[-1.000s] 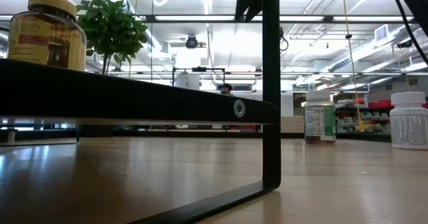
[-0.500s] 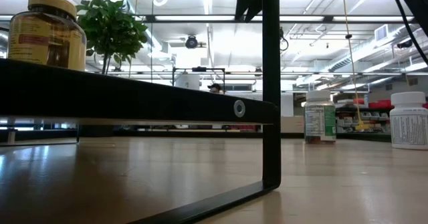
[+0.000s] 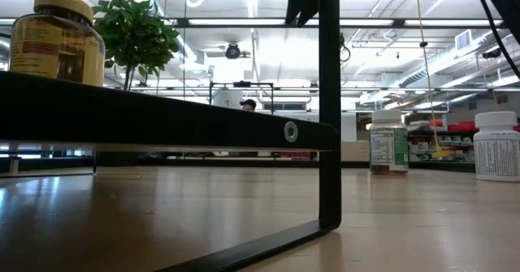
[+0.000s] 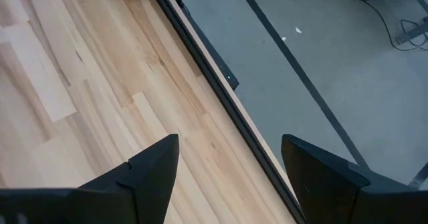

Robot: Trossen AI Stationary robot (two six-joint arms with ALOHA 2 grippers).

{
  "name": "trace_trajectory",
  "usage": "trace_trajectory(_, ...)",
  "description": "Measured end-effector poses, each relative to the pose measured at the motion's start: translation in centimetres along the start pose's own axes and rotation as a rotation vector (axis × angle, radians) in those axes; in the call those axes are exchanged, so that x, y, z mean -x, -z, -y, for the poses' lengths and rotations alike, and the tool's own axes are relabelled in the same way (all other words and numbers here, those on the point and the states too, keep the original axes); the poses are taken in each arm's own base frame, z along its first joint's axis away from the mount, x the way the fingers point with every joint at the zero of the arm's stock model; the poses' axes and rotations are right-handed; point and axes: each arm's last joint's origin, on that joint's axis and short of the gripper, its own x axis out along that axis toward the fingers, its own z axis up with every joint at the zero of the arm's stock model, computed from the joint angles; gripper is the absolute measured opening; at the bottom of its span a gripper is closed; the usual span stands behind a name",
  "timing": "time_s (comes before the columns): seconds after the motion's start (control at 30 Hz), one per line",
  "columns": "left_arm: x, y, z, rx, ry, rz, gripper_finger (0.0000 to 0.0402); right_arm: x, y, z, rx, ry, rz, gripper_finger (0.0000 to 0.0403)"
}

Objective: Pick and place medicine bottles onto shelf by color
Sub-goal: Put the green pill bottle on the shelf

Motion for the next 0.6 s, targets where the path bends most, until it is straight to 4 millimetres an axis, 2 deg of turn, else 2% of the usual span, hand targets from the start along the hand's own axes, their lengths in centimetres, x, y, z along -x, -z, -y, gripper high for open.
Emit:
trace_trajectory(0.27,2.1,-0.8,-0.1,0.012,0.068,0.03,0.0282,0.0,0.0,0.0,0.005,0.0,0.0,0.027)
trace_trajectory(0.6,7.5,-2.9,-1.4,0.059,0.179,0.206,0.0281,0.0,0.2,0.0,0.015,0.001,-0.016,0.027)
